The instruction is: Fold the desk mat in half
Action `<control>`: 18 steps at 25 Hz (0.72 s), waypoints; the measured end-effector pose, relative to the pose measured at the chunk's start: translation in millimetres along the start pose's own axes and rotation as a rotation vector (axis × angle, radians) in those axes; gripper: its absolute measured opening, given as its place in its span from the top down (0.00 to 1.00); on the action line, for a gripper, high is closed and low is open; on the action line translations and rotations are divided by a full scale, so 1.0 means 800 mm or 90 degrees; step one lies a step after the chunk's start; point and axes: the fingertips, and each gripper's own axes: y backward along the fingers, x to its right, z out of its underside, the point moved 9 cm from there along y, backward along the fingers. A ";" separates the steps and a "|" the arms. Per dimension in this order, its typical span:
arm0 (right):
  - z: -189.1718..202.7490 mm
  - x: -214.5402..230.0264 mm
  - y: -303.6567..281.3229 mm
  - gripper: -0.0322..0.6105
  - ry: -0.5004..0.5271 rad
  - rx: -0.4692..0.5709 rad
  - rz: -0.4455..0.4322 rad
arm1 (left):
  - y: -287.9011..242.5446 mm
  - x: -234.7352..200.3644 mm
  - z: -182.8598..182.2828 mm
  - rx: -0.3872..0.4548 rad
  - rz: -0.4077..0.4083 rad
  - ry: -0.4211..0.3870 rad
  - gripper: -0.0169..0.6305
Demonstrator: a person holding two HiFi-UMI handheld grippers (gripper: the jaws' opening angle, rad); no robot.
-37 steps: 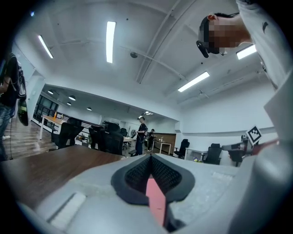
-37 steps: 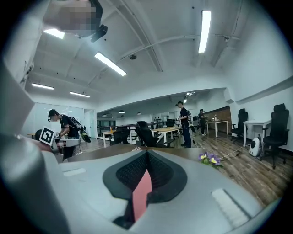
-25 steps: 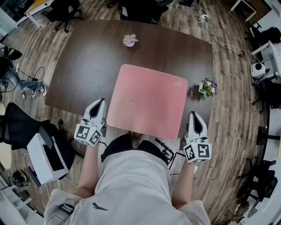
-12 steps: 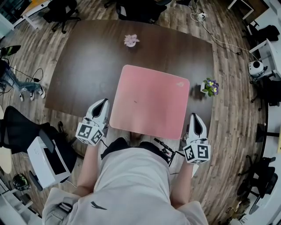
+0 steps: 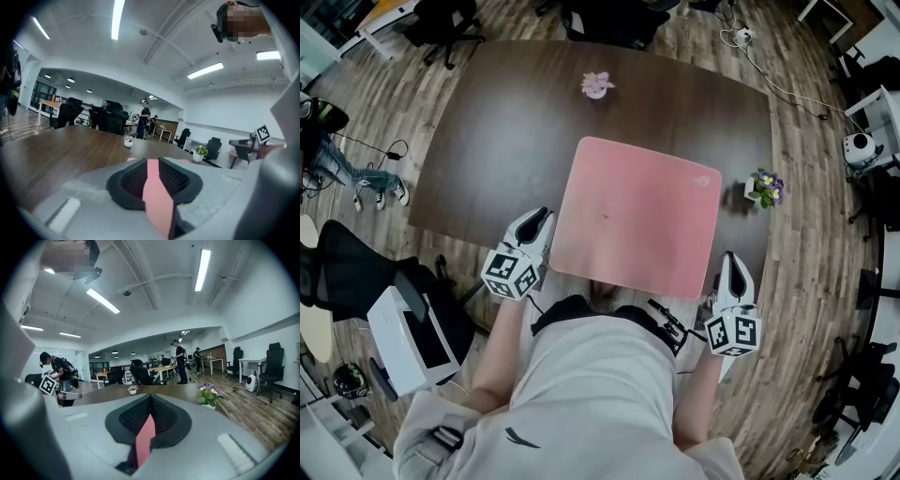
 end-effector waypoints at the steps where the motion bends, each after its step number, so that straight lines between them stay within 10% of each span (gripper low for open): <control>1: 0.005 0.001 0.003 0.95 -0.003 -0.007 0.002 | -0.004 -0.002 0.007 -0.024 -0.002 0.006 0.86; 11: 0.029 0.016 0.027 0.95 -0.026 -0.038 0.031 | -0.036 -0.028 0.103 -0.291 -0.048 0.041 0.50; 18: 0.032 0.028 0.043 0.95 -0.031 -0.047 0.062 | -0.050 -0.023 0.132 -0.370 -0.092 0.001 0.51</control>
